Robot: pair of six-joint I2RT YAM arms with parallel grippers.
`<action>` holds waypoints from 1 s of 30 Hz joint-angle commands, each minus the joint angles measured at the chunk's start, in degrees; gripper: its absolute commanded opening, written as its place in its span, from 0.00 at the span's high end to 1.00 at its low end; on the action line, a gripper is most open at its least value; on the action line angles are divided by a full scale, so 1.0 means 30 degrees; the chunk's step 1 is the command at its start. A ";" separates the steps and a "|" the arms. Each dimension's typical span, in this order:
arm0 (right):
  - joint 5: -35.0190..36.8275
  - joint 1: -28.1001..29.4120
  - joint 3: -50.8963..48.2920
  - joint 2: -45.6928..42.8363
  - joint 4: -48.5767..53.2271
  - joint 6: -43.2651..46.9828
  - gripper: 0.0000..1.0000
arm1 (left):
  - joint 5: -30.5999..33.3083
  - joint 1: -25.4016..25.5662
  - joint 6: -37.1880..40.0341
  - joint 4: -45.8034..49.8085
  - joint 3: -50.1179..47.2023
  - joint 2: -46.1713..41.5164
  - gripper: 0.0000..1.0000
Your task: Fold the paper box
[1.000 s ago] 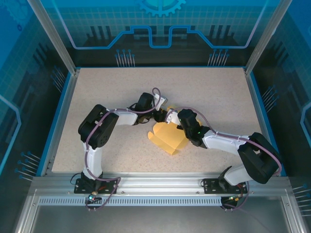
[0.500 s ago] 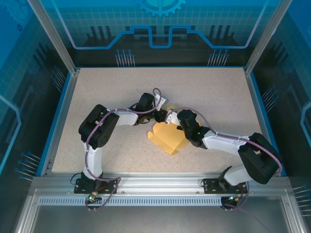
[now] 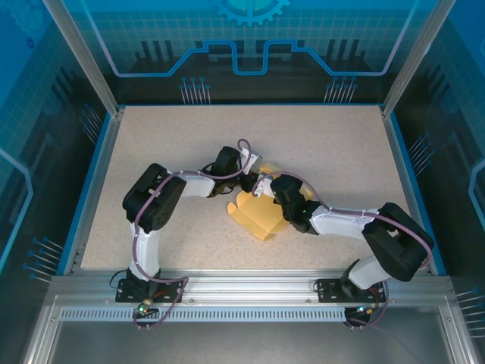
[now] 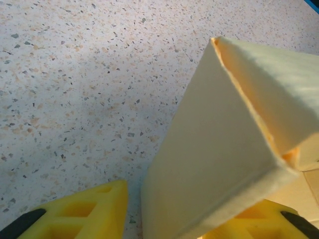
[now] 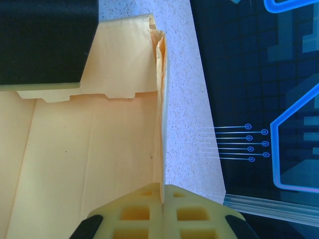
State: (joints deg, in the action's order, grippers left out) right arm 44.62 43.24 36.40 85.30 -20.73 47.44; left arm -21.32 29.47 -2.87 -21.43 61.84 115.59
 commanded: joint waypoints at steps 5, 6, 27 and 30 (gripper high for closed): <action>-0.0407 0.0421 -0.0313 0.0163 0.0757 0.0165 0.97 | -0.0188 -0.0050 -0.0125 -0.0746 -0.0064 -0.0239 0.54; -0.0432 0.0429 -0.0324 0.0111 0.0758 0.0168 0.97 | -0.0188 -0.0040 -0.0197 -0.0731 0.0002 -0.0239 0.52; -0.0865 0.0409 -0.0357 -0.0336 0.1053 -0.0287 0.98 | -0.1020 -0.0089 -0.1969 -0.1438 0.0991 0.0255 0.41; -0.0898 0.0409 -0.0358 -0.0385 0.1051 -0.0315 0.98 | -0.1096 -0.0074 -0.2137 -0.1328 0.1223 0.0419 0.45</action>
State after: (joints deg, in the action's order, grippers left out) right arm 44.10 43.57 36.40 84.75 -20.45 47.11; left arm -22.81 29.45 -8.05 -23.92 63.35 115.59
